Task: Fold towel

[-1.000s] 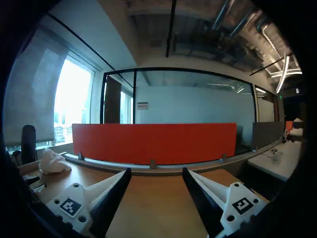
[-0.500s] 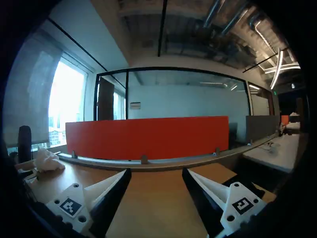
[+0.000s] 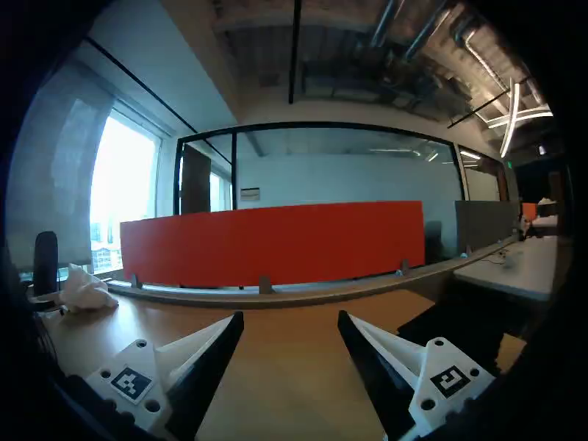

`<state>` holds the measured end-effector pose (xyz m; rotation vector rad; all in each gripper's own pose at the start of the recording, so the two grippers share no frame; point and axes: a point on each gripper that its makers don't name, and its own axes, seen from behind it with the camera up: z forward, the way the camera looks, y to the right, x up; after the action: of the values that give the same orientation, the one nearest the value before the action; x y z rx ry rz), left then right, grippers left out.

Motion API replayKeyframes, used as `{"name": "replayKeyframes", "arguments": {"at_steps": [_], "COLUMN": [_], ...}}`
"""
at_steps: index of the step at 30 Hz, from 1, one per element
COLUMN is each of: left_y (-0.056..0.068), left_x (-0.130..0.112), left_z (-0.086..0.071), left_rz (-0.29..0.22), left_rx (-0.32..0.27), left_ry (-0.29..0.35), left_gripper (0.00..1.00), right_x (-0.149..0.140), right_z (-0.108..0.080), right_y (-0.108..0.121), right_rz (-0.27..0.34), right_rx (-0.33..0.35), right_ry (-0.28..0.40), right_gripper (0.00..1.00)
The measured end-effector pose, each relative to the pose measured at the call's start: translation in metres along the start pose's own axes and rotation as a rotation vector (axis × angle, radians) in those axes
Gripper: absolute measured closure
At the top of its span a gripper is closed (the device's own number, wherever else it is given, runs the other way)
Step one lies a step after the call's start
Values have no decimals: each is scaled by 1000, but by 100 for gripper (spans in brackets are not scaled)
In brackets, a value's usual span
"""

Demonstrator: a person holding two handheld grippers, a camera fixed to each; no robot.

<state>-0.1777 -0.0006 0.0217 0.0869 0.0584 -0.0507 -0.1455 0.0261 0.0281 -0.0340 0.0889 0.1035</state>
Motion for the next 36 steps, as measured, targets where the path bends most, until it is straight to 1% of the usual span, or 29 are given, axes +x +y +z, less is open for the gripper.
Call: {"name": "replayKeyframes", "arguments": {"at_steps": [8,13,24,30,36], "left_y": [0,0,0,0,0], "left_x": [0,0,0,0,0], "left_z": [0,0,0,0,0], "left_rz": [0,0,0,0,0], "left_rx": [0,0,0,0,0], "left_ry": [0,0,0,0,0], "left_gripper": [3,3,3,3,3], "right_x": [-32,-48,-63,-64,-65], "right_z": [-1,-2,-1,-4,-5], "right_y": [6,10,10,9,10], "right_rz": [13,14,3,-1,-22], "right_rx": [-3,-11,-2,1,-1], "right_ry": [-20,-26,-34,-30,-29], "right_gripper": [1,1,1,1,1]}}
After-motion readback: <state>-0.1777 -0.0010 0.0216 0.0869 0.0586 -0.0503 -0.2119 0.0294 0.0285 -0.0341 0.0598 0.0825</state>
